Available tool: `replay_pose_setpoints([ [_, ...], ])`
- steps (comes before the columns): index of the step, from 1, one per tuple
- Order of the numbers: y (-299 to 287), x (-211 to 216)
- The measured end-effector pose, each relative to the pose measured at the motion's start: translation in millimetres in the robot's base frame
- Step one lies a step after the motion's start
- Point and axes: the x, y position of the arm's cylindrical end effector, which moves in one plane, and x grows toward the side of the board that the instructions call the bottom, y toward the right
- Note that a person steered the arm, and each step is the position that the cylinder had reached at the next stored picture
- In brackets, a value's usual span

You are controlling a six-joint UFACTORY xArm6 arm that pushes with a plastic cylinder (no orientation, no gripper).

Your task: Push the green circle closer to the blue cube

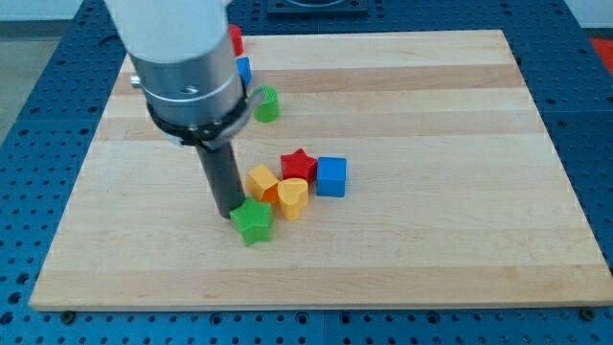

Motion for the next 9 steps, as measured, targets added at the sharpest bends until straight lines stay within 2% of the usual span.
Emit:
replay_pose_setpoints([
  [1, -15, -8],
  [3, -61, -93],
  [4, -63, -147],
  [5, -33, -197],
  [6, 19, -198],
  [7, 58, -171],
  [8, 57, -184],
  [9, 26, -181],
])
